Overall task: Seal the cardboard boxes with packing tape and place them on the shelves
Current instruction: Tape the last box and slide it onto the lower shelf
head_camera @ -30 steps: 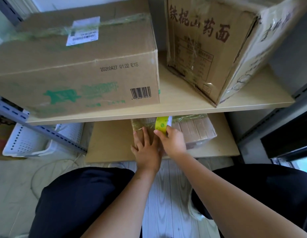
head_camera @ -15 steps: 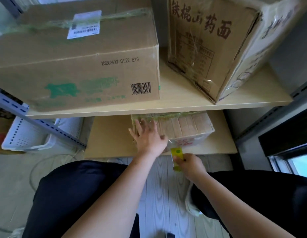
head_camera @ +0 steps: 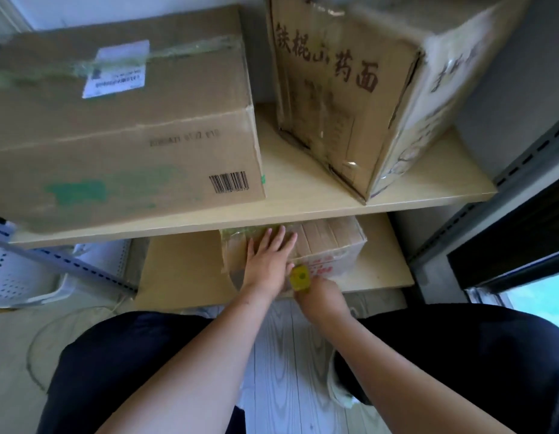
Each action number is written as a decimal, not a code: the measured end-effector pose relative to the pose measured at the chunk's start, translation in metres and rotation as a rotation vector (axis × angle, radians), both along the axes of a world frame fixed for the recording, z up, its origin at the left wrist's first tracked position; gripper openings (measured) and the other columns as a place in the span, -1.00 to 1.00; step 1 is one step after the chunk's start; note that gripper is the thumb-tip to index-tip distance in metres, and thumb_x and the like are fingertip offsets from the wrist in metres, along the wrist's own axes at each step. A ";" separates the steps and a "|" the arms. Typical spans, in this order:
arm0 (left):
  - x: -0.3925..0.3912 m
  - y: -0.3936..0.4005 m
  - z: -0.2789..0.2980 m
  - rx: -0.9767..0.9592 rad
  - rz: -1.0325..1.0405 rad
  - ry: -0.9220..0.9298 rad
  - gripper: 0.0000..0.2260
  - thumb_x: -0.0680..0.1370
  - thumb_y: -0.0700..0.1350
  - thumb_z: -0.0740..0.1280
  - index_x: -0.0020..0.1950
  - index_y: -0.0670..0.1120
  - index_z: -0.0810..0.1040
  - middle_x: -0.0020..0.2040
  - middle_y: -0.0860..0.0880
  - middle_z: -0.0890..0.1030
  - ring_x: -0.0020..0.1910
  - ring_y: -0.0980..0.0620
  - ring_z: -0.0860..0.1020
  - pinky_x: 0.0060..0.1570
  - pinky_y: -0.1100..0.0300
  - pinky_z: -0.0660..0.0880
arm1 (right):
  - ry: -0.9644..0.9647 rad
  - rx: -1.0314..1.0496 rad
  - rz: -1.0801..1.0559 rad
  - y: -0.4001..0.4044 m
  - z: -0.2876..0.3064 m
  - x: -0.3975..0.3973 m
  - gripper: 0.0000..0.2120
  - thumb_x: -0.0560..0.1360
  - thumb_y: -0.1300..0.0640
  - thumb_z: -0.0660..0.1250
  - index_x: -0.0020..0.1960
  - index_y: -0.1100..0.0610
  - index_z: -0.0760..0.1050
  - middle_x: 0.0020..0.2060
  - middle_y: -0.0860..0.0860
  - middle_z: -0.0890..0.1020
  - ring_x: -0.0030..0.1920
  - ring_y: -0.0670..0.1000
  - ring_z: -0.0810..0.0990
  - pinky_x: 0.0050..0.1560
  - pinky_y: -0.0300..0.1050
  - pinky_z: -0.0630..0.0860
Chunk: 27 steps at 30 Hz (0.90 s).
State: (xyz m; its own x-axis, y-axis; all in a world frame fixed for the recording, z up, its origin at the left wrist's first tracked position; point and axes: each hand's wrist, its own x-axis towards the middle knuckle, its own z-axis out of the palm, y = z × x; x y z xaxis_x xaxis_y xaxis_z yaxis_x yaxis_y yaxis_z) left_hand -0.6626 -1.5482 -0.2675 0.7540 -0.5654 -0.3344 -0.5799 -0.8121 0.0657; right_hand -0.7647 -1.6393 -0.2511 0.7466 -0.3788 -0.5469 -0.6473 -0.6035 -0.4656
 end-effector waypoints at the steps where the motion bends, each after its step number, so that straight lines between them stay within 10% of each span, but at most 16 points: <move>1: -0.002 -0.003 0.016 0.025 0.008 0.061 -0.35 0.66 -0.02 0.20 0.62 0.13 -0.12 0.64 0.02 -0.13 0.61 -0.11 -0.11 0.54 -0.20 -0.09 | -0.003 -0.042 0.028 -0.005 0.020 -0.003 -0.73 0.62 0.04 0.20 0.18 0.15 0.54 0.09 0.13 0.66 0.09 0.15 0.63 -0.02 -0.09 0.55; 7: -0.044 -0.024 0.193 -0.237 -0.037 0.002 -0.76 0.57 0.02 0.22 0.19 0.05 0.55 0.17 -0.09 0.64 0.18 -0.16 0.58 0.06 0.06 0.53 | -0.523 -0.403 0.100 -0.039 0.204 -0.030 -0.76 0.59 -0.10 0.17 0.00 0.00 0.54 -0.15 -0.01 0.65 -0.13 0.04 0.62 -0.25 -0.11 0.43; 14: -0.073 -0.031 0.422 -1.073 -0.022 -0.602 -0.84 0.57 0.04 0.24 0.00 0.08 0.62 -0.20 0.13 0.65 -0.27 0.13 0.57 -0.32 0.26 0.44 | -1.396 -0.699 -0.007 -0.073 0.411 -0.031 -0.87 0.59 0.07 0.28 -0.08 0.05 0.56 -0.20 -0.10 0.59 -0.23 -0.05 0.54 -0.31 -0.14 0.50; 20: -0.055 -0.039 0.488 -1.166 0.025 -0.588 -0.84 0.58 -0.05 0.23 0.01 0.14 0.59 -0.05 0.22 0.63 -0.10 0.23 0.56 -0.16 0.18 0.55 | -0.790 -0.747 -0.002 -0.138 0.475 0.053 -0.75 0.56 0.28 0.22 0.18 0.13 0.54 0.12 0.10 0.55 0.18 0.17 0.50 0.15 -0.03 0.50; 27: -0.072 0.006 0.422 -1.208 0.122 -0.367 -0.82 0.59 -0.12 0.27 -0.06 0.15 0.60 -0.11 0.29 0.61 -0.11 0.28 0.56 -0.19 0.31 0.48 | -0.517 -0.642 0.039 -0.144 0.514 0.042 -0.63 0.51 -0.02 0.40 0.18 0.22 0.55 -0.03 0.13 0.60 -0.14 0.06 0.46 -0.20 -0.09 0.41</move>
State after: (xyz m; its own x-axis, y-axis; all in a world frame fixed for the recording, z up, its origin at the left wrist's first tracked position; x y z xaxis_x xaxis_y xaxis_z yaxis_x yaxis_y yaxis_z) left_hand -0.7342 -1.5418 0.1546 0.7612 -0.2843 0.5829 -0.6469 -0.3967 0.6513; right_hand -0.7229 -1.7833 0.2627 0.8641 -0.4689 0.1831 -0.4186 -0.8714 -0.2559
